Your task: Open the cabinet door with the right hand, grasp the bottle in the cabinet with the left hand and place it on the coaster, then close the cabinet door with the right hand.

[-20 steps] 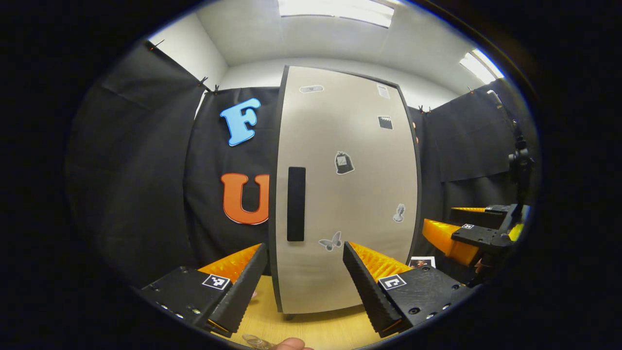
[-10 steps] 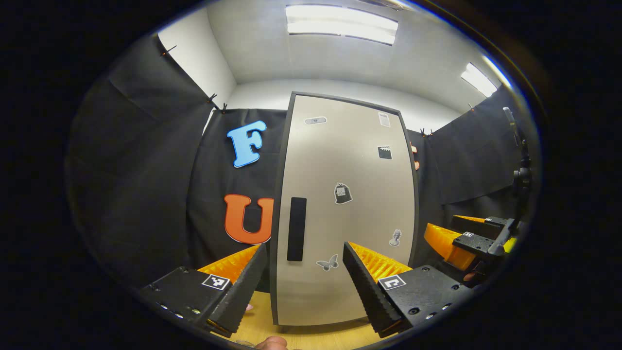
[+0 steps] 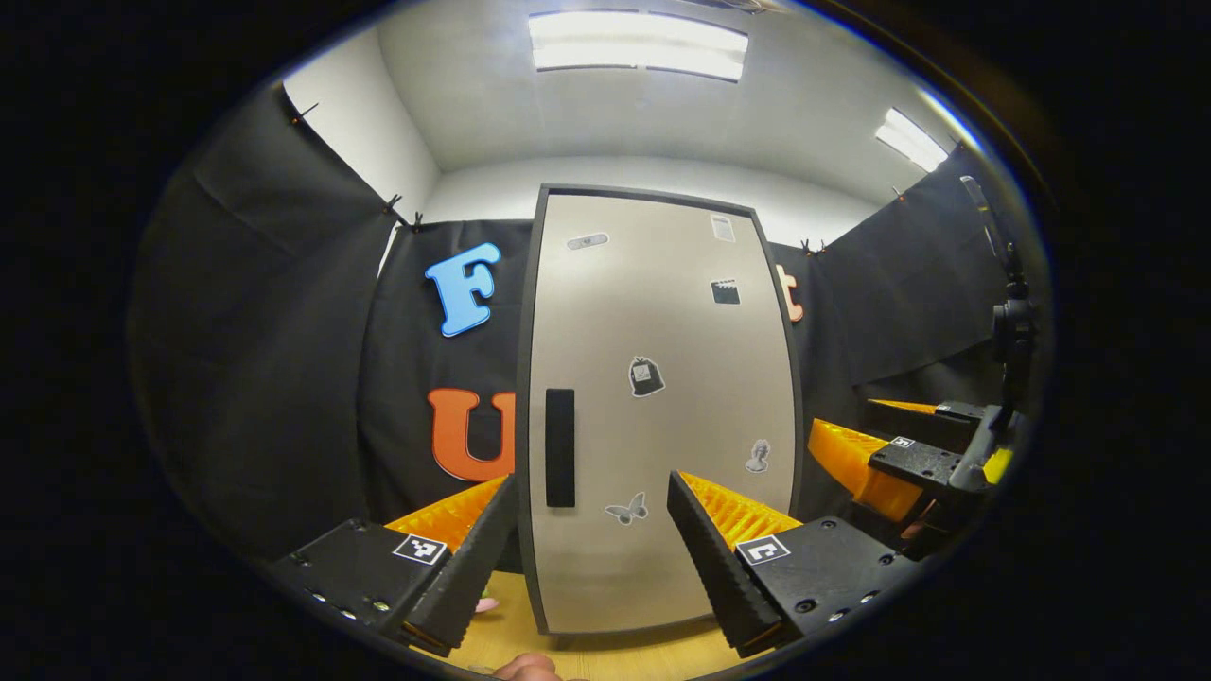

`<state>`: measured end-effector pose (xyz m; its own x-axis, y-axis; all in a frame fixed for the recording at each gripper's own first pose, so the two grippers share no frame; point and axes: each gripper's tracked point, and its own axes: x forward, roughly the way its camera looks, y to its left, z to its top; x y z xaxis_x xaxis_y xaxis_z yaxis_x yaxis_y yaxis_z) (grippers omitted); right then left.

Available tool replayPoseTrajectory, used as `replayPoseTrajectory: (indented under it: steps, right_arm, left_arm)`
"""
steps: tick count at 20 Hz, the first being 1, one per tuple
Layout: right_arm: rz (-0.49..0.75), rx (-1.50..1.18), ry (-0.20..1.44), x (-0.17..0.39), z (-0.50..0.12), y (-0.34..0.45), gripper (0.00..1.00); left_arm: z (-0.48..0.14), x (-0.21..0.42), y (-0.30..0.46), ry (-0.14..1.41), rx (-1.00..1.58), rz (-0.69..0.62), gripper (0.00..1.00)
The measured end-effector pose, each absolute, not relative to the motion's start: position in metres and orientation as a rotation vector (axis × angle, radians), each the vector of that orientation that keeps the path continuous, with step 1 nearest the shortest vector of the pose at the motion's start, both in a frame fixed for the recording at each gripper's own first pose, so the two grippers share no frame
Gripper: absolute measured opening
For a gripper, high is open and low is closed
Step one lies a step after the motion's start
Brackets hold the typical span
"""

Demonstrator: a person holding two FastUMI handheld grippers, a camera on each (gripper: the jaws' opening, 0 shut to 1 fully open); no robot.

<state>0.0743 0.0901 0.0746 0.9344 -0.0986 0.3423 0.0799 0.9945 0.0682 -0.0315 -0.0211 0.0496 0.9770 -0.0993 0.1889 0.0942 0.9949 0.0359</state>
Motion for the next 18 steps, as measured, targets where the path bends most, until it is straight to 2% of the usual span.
replayPoseTrajectory:
  steps: [2, 7, 8, 9, 18]
  right_arm:
    - [-0.087, 0.064, -0.343, 0.073, 0.073, 0.089, 0.99]
    - [-0.07, 0.075, -0.324, 0.072, 0.068, 0.091, 0.99]
    - [-0.055, 0.078, -0.306, 0.074, 0.065, 0.095, 0.94]
    - [-0.045, 0.08, -0.284, 0.075, 0.06, 0.097, 0.99]
    - [-0.027, 0.092, -0.205, 0.08, 0.041, 0.1, 0.99]
  left_arm:
    - [0.044, -0.03, -0.02, -0.161, 0.046, -0.088, 0.95]
    - [0.039, -0.028, -0.019, -0.139, 0.053, -0.083, 0.95]
    - [0.038, -0.027, -0.02, -0.131, 0.051, -0.079, 0.95]
    - [0.038, -0.027, -0.021, -0.122, 0.05, -0.074, 0.95]
    - [0.027, -0.032, -0.021, -0.095, 0.044, -0.066, 0.95]
